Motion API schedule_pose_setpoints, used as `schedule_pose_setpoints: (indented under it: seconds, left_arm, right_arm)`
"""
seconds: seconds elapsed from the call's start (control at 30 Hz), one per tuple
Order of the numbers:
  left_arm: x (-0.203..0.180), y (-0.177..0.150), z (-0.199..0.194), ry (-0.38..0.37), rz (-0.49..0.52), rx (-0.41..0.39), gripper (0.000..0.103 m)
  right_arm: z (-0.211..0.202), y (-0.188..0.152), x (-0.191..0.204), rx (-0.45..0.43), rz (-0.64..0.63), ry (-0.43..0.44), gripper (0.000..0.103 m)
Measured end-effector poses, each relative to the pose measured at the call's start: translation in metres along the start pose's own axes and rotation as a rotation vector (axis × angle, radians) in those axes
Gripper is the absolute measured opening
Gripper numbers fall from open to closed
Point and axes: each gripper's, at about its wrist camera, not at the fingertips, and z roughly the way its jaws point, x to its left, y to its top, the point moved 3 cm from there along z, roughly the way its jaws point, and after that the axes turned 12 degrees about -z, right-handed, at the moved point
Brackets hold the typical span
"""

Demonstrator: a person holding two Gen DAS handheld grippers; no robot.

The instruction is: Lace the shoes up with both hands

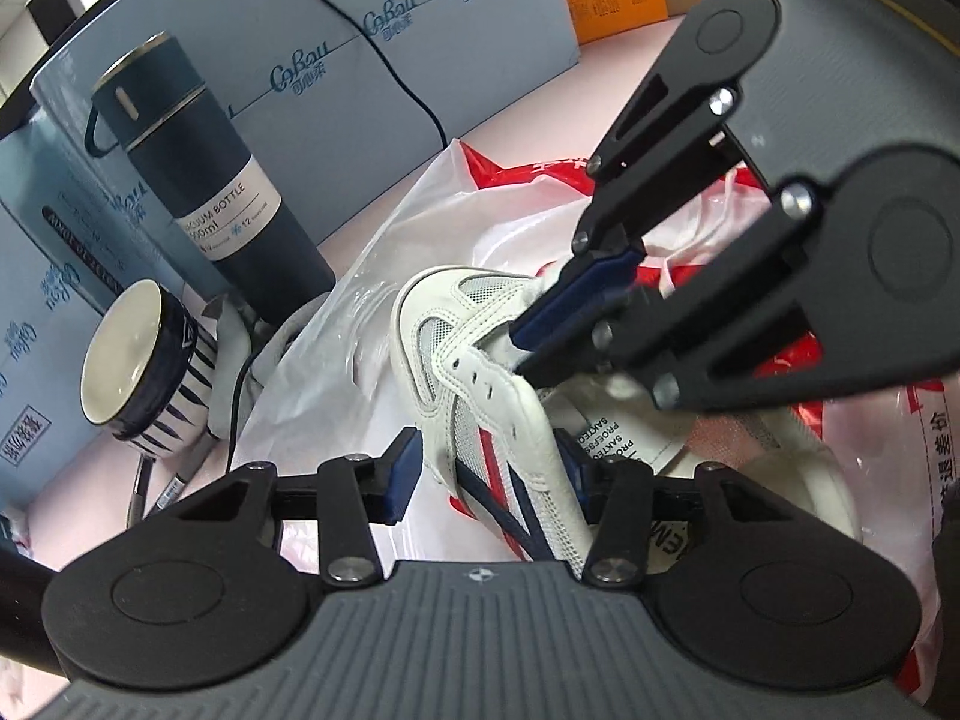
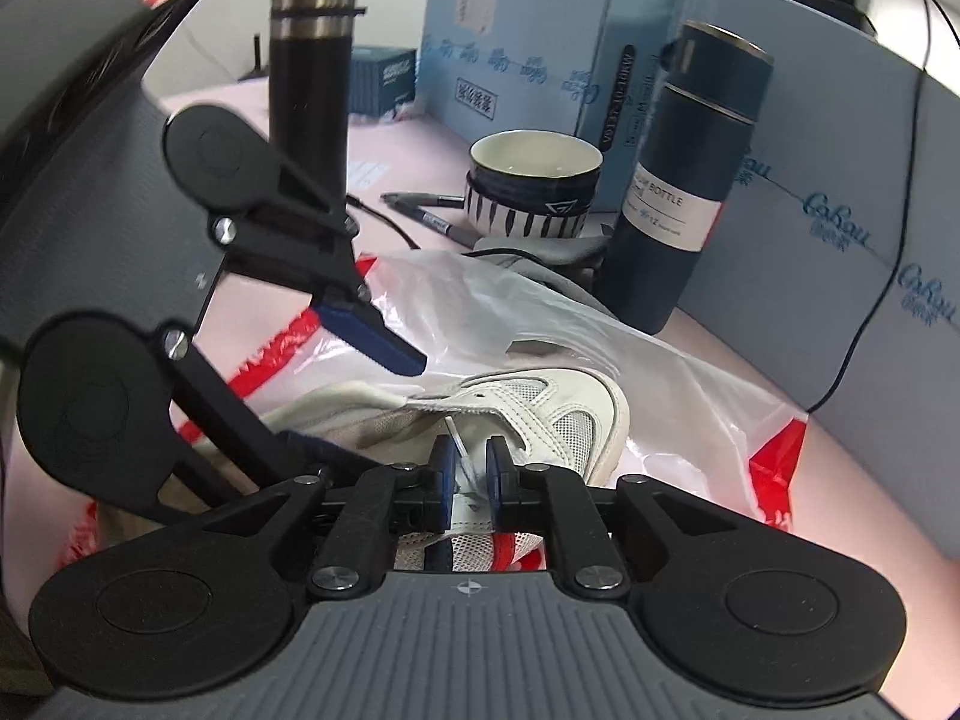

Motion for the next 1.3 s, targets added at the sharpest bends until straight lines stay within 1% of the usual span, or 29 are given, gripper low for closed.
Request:
schedule_pose_setpoints:
  seconds: [0.1,0.17,0.27,0.4,0.5,0.6,0.67,0.77,0.83,0.97,1.07,1.1,1.13,1.23,1.3]
  left_arm:
    - [0.000,0.001,0.001,-0.005,-0.008,0.000,0.043]
    - [0.001,0.001,0.001,-0.014,-0.018,-0.001,0.038]
    - [0.000,0.002,-0.002,-0.021,-0.027,-0.007,0.037]
    - [0.001,0.002,-0.001,-0.030,-0.045,-0.005,0.037]
    - [0.006,0.002,0.000,-0.054,-0.096,-0.002,0.037]
    - [0.015,0.001,0.001,-0.098,-0.192,-0.005,0.035]
    - [0.024,0.000,0.002,-0.144,-0.305,-0.007,0.031]
    - [0.037,0.000,-0.002,-0.209,-0.465,-0.035,0.027]
    - [0.038,0.002,-0.004,-0.200,-0.488,-0.055,0.027]
    - [0.014,0.008,0.003,-0.071,-0.286,-0.085,0.031]
    - [0.007,0.010,0.015,-0.016,-0.238,-0.103,0.031]
    - [0.007,0.009,0.019,-0.014,-0.239,-0.099,0.030]
    - [0.006,0.009,0.023,-0.014,-0.242,-0.094,0.026]
    - [0.019,0.009,0.022,-0.054,-0.354,-0.101,0.020]
    - [0.037,0.009,0.020,-0.126,-0.506,-0.089,0.019]
  right_arm:
    - [0.000,0.000,0.001,0.015,-0.014,-0.014,0.005]
    - [-0.003,0.001,-0.001,0.012,-0.012,-0.018,0.004]
    - [-0.015,0.002,-0.006,-0.007,-0.006,-0.031,0.004]
    - [-0.034,-0.001,-0.020,-0.062,0.085,-0.052,0.004]
    - [-0.040,-0.005,-0.029,-0.089,0.149,-0.054,0.004]
    - [-0.039,-0.008,-0.032,-0.097,0.194,-0.044,0.004]
    - [-0.038,-0.009,-0.032,-0.102,0.211,-0.036,0.004]
    - [-0.037,-0.010,-0.032,-0.110,0.228,-0.020,0.004]
    - [-0.034,-0.012,-0.032,-0.106,0.239,-0.013,0.004]
    - [-0.029,-0.014,-0.035,-0.107,0.282,-0.002,0.004]
    - [-0.028,-0.016,-0.036,-0.108,0.299,0.000,0.004]
    - [-0.027,-0.017,-0.036,-0.109,0.306,0.002,0.004]
    - [-0.027,-0.018,-0.037,-0.109,0.315,0.003,0.004]
    - [-0.028,-0.021,-0.037,-0.118,0.327,0.006,0.004]
    - [-0.027,-0.022,-0.037,-0.120,0.329,0.009,0.004]
